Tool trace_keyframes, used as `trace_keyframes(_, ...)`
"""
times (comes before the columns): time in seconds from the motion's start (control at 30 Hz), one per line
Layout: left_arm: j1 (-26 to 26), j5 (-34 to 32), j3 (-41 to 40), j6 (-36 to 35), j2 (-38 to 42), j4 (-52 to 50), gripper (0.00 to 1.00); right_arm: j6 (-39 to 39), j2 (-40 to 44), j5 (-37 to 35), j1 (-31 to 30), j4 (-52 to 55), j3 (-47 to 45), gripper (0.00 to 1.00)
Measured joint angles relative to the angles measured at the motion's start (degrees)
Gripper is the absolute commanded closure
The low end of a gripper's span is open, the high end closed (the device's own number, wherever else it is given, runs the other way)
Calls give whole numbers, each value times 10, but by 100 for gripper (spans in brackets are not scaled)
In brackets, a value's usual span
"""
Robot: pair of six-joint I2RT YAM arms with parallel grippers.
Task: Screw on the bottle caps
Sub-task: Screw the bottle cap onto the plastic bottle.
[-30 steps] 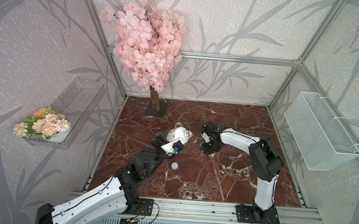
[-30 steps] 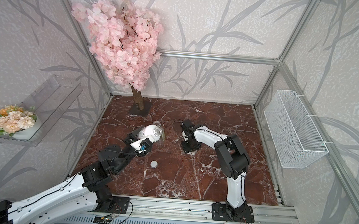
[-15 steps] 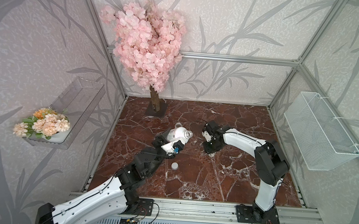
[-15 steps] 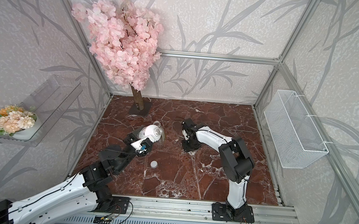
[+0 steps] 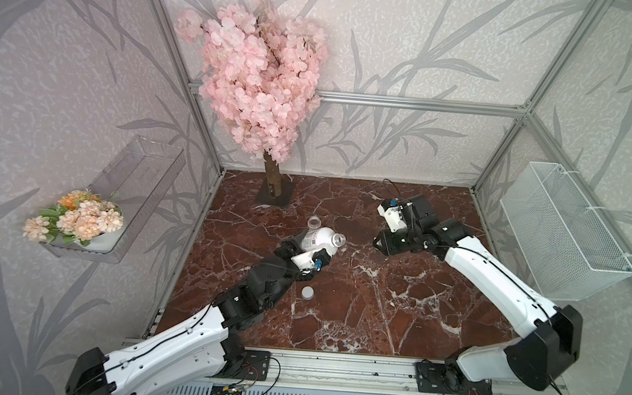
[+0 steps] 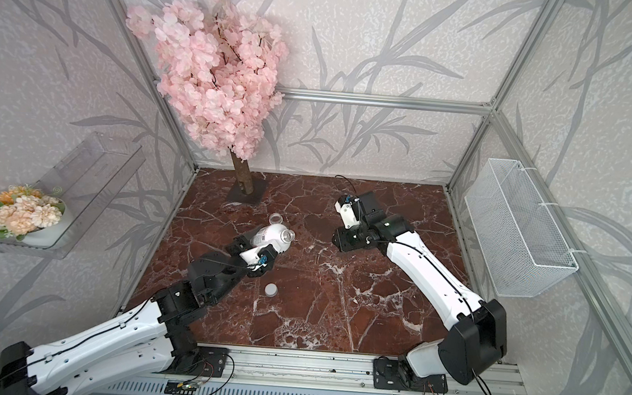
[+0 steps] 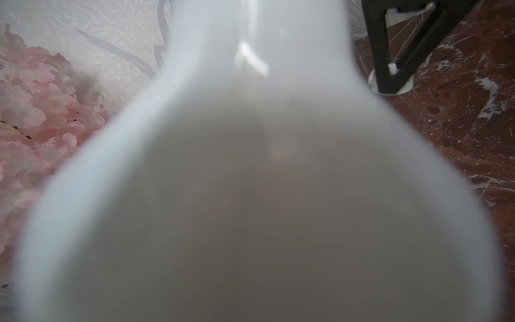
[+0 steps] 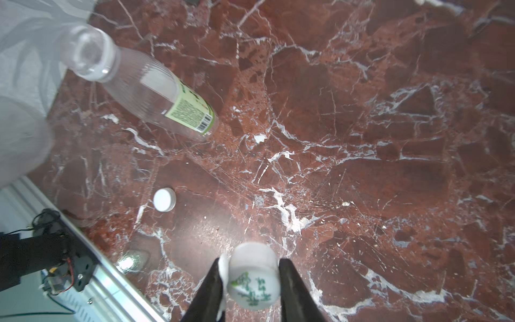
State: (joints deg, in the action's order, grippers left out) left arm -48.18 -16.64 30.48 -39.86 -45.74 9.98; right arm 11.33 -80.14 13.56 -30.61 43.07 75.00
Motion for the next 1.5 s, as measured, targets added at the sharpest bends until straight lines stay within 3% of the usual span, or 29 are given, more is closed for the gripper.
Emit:
trace_keyframes(0.33, 3, 45, 12, -15, -96, 1, 27, -31, 98, 84, 2, 38, 48, 69)
trace_keyframes(0.73, 3, 89, 56, -29, -140, 8, 27, -38, 163, 179, 2, 8, 9, 69)
trace_keyframes(1.5, 3, 102, 59, -36, -145, 8, 27, -76, 152, 199, -47, -23, -5, 79)
